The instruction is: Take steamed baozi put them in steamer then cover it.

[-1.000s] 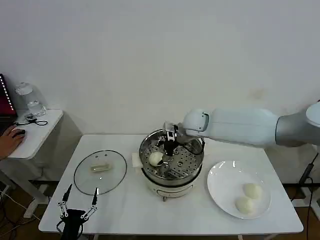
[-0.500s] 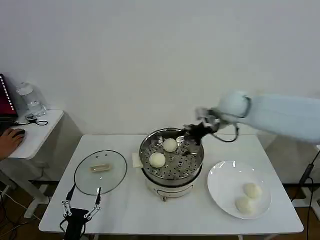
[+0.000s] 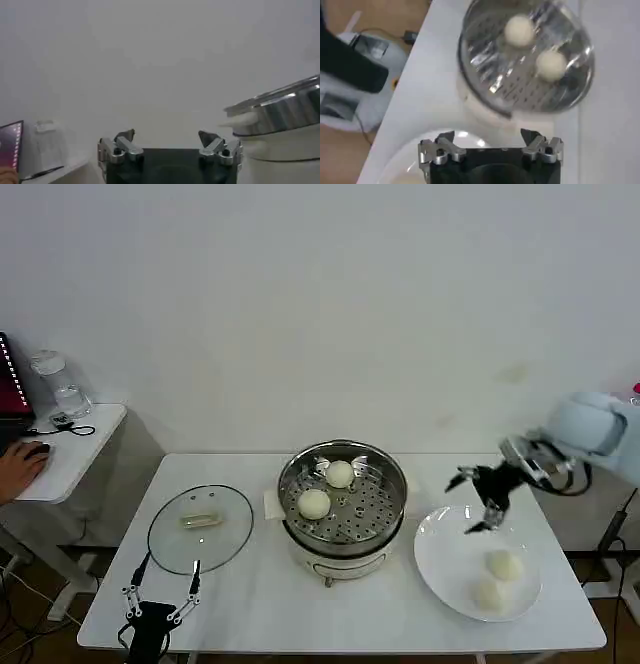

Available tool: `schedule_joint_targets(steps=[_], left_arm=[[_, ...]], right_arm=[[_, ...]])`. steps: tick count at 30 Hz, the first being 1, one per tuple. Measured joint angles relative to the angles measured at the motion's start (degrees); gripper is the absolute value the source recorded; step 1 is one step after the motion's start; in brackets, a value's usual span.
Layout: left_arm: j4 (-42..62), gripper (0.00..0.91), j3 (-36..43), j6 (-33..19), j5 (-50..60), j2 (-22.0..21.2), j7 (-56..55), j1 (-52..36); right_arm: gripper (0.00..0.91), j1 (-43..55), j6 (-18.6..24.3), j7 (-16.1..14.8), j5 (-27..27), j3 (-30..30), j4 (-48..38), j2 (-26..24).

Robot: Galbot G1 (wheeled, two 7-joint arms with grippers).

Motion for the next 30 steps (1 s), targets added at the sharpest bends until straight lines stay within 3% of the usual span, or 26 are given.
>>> schedule_joint_targets(steps=[8,14,30], left_arm=[[-0.9,0.907,0.0,0.0,-0.1,0.5,0.7,0.1],[-1.5,0.907,0.0,0.1,0.1,0.5,0.8,0.3],[-2.0,0.907,-0.1,0.1,0.6,0.1,0.7,0.9]], right_arm=[[0.907,-20.3,1.4,-0.3,-7.9,14.7,-1.8,-3.6],[0.907,-28.2,1.8,0.4,-10.9,21.9,-2.9,-4.5],[0.907,-36.6,1.6,1.1,-14.4,28.5,-4.7,-4.1]])
